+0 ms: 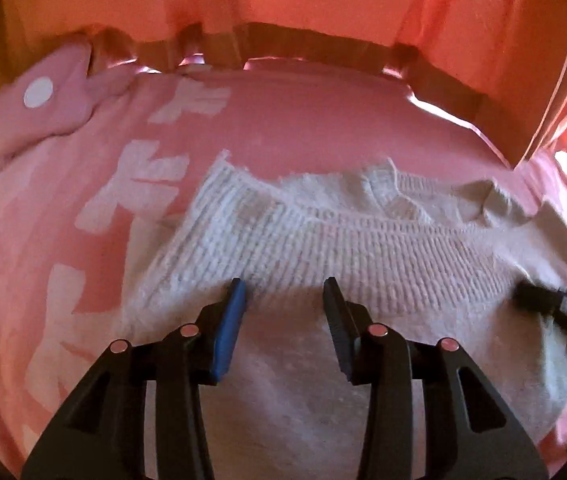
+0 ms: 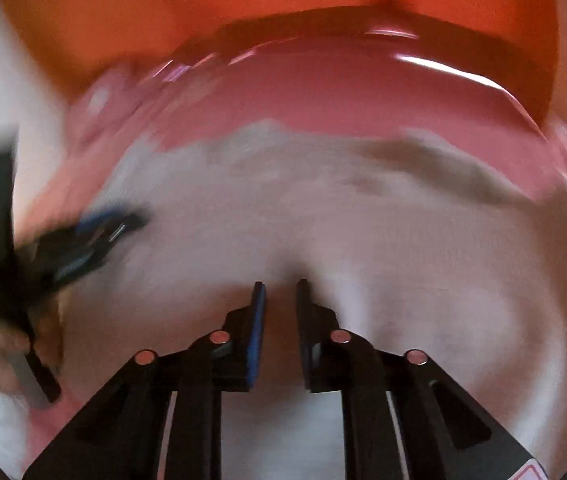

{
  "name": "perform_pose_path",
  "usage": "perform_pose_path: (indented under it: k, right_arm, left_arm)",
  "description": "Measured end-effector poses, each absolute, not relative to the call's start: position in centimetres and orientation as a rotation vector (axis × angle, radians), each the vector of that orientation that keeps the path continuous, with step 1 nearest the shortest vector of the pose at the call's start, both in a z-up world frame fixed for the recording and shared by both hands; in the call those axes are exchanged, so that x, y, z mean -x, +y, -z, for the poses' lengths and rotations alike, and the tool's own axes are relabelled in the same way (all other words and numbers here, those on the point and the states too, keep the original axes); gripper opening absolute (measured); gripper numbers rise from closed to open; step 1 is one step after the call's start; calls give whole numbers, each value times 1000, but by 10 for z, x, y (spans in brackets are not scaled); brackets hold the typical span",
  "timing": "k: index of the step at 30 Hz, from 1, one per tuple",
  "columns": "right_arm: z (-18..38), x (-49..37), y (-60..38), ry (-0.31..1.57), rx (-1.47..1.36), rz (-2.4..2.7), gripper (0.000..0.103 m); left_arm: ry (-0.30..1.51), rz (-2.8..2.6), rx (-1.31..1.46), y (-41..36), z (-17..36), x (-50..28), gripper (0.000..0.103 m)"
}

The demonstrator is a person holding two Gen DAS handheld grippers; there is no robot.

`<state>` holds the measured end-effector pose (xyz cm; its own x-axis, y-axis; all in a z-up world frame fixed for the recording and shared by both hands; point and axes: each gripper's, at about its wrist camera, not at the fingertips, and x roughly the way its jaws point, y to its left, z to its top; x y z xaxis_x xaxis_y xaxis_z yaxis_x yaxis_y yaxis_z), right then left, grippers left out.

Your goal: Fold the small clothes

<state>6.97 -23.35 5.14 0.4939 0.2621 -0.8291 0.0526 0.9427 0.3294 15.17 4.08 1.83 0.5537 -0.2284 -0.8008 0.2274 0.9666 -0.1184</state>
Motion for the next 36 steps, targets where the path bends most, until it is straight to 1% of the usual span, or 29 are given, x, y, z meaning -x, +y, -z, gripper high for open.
perform_pose_path:
  k: [2,3,4,5,6,7,8,9,10,12,13,14,15,16,17,18,19,20,21,22,24,25,28,29,31,32,33,36]
  right_arm:
    - [-50,-60,-285,1041,-327,172,17]
    - [-50,-56,-305,1035,-321,280,18]
    - [-50,-50,-321,1017,-355,328,15]
    - [-53,-45,-340,970,-453,343,16]
    - [-56,-42,-352,923,-530,345,19]
    - [-59,-41,-360,880,-580,347,27]
    - [-61,-42,-362,859,-593,349,35]
    - [-65,-45,-363,846,-592,355,58]
    - [-66,-48,-362,844,-584,359,68]
    - [-57,-59,-355,891,-544,325,68]
    - [-53,-60,-358,926,-530,309,65]
    - [-43,-70,-351,984,-494,296,60]
    - [-36,-72,-346,1006,-470,291,37]
    - [-40,-74,-342,981,-461,266,21]
    - [-49,-64,-336,946,-464,254,11]
    - [-63,-59,-336,880,-484,232,10]
    - [-73,-54,-337,826,-507,213,10]
    - [-83,-48,-341,761,-524,200,10]
    - [-83,-47,-344,745,-508,228,10]
    - [-77,-50,-346,778,-489,266,10]
    - [-33,-63,-357,965,-514,338,10]
    - [-28,-64,-359,969,-536,334,9]
    - [-56,-58,-357,854,-509,316,10]
    - [-57,-61,-354,851,-481,325,10]
    - [-42,-68,-353,926,-461,379,12]
    - [-40,-67,-353,930,-464,391,12]
    - [-46,-66,-352,902,-456,386,12]
    - [-85,-57,-326,759,-389,317,20]
  left_arm:
    - [922,194,-15,50,-21,-152,39]
    - [909,146,-31,55,-22,-154,39]
    - [908,135,-22,59,-22,-156,39]
    - [914,135,10,64,-22,-159,39]
    - [911,136,67,70,-25,-161,39]
    - [902,135,102,74,-27,-163,41]
    - [891,128,126,77,-30,-165,46]
    - [872,98,143,80,-32,-167,61]
    - [858,79,152,82,-33,-170,72]
    - [877,83,167,84,-26,-177,75]
    - [915,93,174,85,-18,-181,74]
    - [937,91,184,87,-14,-184,73]
    - [954,101,200,88,-9,-185,65]
    - [951,108,210,89,-9,-184,57]
    - [937,111,213,90,-11,-183,52]
    - [915,107,204,90,-16,-181,42]
    - [901,102,196,90,-19,-179,37]
    - [891,99,191,90,-21,-179,36]
    - [889,94,187,90,-20,-180,36]
    - [899,92,184,90,-16,-181,36]
    - [919,83,177,89,-10,-184,36]
    - [916,83,173,89,-10,-184,36]
    - [914,81,168,89,-11,-184,36]
    - [916,79,168,89,-10,-184,36]
    - [916,77,162,88,-9,-184,36]
    - [915,76,157,88,-10,-184,36]
    - [915,75,153,88,-10,-184,36]
    - [917,70,144,86,-9,-185,37]
